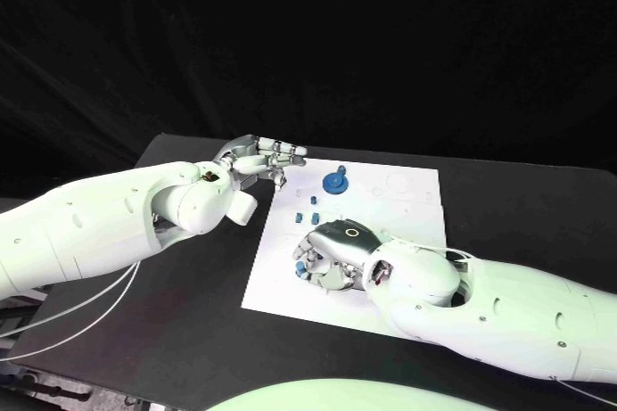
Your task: Assemble the parts on the task board
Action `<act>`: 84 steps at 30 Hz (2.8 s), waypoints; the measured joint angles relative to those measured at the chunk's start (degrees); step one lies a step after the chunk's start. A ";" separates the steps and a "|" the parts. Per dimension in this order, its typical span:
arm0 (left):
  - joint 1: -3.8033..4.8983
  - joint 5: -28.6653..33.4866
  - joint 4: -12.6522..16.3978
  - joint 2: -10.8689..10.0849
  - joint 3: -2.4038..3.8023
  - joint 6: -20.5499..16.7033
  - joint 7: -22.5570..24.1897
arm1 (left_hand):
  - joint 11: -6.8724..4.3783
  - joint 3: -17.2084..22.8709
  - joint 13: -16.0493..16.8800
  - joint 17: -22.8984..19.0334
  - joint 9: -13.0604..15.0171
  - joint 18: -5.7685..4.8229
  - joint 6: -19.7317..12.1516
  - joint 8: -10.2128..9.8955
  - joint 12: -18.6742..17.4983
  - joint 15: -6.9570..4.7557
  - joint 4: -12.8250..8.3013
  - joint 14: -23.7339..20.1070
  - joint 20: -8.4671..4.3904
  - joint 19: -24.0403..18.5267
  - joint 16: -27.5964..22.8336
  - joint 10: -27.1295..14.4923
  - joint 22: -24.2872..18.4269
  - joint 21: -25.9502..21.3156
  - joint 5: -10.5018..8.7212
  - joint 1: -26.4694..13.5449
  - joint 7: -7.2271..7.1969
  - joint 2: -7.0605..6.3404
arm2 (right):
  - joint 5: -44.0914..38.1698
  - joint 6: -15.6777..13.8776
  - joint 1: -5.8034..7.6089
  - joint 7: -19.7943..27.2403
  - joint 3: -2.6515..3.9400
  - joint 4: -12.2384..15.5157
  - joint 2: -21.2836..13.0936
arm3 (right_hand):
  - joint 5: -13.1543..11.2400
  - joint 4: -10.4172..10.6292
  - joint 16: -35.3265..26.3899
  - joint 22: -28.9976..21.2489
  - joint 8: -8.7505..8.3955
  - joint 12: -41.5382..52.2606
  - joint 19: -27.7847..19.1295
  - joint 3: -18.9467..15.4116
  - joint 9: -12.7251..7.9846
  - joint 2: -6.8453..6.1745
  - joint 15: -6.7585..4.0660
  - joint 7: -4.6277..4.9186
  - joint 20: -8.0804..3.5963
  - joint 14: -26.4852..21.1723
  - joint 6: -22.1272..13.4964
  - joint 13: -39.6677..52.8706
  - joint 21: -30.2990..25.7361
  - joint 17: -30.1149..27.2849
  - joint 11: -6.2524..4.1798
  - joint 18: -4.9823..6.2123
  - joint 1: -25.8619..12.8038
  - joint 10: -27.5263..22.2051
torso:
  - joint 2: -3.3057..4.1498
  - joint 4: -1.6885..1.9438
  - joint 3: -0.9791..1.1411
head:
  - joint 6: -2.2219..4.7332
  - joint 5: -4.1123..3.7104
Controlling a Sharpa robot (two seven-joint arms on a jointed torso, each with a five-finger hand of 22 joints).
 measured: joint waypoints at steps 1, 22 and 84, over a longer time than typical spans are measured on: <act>0.00 0.00 0.00 -0.01 0.00 0.01 -0.01 | 0.00 0.00 0.00 -0.03 0.00 0.00 0.00 0.00 0.00 0.00 0.00 0.00 0.00 0.00 0.00 0.00 -0.04 0.00 0.00 0.00 0.00 0.00 | -0.02 -0.27 -0.01 -0.01 0.01 0.35 -0.26 | 0.00 0.07 0.00 0.00 0.00 0.00 0.00 -0.07 -0.10 0.00 0.00 0.08 0.00 0.00 -0.33 0.08 0.00 0.00 0.00 0.00 0.00 0.00 | 0.01 0.00 0.02 | 0.02 -0.02; -0.01 0.00 0.03 -0.57 -0.02 0.10 -0.31 | 0.00 0.00 0.00 -0.10 0.00 0.00 0.00 0.00 0.01 0.00 0.00 0.00 0.00 0.00 0.00 0.00 -0.14 0.00 0.00 0.00 0.00 0.00 | 15.27 -8.88 4.94 1.19 1.41 12.07 -21.97 | 2.40 3.44 2.66 -0.02 6.34 21.74 0.01 -8.07 1.73 -0.35 -1.86 -1.55 -1.10 0.05 6.69 20.48 5.85 2.97 -2.60 -0.96 -4.77 12.12 | -0.18 -0.18 -0.19 | 1.58 -4.51; -0.01 0.00 1.28 -1.64 -0.29 1.30 -0.91 | 0.01 0.00 0.00 -0.22 0.00 -0.01 -0.22 0.22 0.44 0.19 0.00 -0.19 0.00 0.00 0.00 -0.43 -0.21 -0.22 0.00 -0.23 0.21 0.23 | 9.94 -6.55 -3.51 -15.25 0.20 12.60 -25.37 | 7.44 8.19 8.55 0.00 12.31 71.23 0.10 -26.87 16.01 5.40 -2.58 -2.69 -1.54 0.10 3.94 68.35 12.22 3.77 -3.40 -2.69 -8.03 14.03 | -0.72 -1.23 -0.46 | 0.88 -7.68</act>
